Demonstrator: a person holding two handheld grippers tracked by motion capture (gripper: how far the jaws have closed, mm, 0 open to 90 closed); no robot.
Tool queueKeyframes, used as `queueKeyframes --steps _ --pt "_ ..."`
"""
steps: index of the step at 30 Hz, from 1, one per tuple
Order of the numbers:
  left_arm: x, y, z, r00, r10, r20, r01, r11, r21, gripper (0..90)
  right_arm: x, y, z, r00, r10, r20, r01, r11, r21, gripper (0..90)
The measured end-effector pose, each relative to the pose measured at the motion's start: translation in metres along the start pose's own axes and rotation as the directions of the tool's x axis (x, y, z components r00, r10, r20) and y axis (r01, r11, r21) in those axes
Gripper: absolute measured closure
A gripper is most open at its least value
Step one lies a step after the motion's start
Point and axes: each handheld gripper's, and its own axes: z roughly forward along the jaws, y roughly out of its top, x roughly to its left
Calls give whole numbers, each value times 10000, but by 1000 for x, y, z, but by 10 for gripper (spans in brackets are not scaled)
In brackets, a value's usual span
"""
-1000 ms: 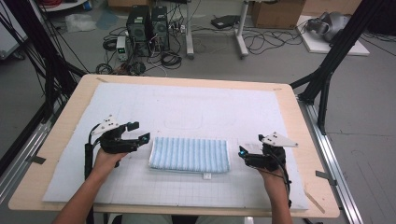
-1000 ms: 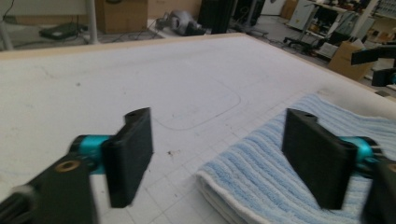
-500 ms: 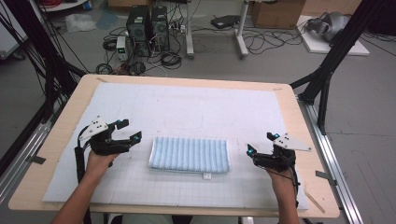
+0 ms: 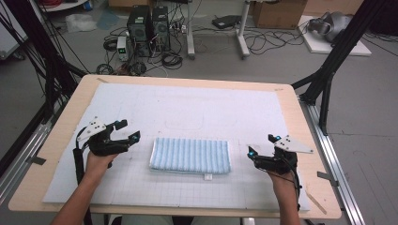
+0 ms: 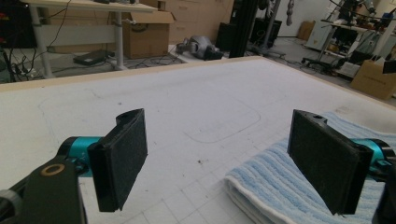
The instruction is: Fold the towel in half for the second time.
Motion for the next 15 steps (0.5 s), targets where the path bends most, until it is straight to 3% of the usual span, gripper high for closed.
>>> queueKeyframes --steps 15 --pt "3 -1 0 9997 -244 -96 244 9997 -9 217 -2 -3 5 9999 89 -131 -87 9999 106 110"
